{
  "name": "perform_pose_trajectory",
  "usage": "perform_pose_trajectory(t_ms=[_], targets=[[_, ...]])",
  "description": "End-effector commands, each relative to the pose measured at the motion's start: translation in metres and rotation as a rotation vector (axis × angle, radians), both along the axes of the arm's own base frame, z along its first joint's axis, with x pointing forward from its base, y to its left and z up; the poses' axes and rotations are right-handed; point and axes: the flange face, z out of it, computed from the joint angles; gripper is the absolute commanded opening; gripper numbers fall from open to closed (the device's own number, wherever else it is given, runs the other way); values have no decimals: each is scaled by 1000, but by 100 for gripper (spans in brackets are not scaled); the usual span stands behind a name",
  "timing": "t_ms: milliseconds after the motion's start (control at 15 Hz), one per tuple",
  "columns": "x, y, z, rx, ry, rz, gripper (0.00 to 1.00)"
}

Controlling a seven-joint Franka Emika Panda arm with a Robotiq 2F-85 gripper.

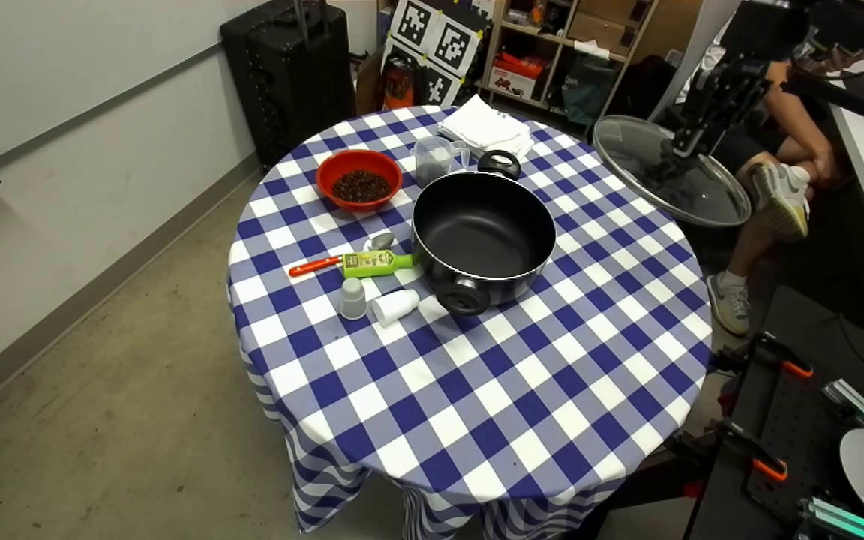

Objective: Remove the glass lid from the black pot.

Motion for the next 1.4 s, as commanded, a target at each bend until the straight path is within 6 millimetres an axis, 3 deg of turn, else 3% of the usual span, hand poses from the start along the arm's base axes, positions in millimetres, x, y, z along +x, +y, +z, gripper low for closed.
perform_pose_trajectory(t_ms=[0, 200, 467, 733, 933, 1333], targets=[[-20, 7, -43, 0, 25, -112, 24], [-28, 8, -85, -21, 86, -185, 24], [-18, 13, -128, -30, 147, -246, 24], [3, 11, -157, -10, 172, -285, 24], [14, -3, -179, 12, 206, -322, 24], [30, -13, -209, 30, 232, -361, 24]])
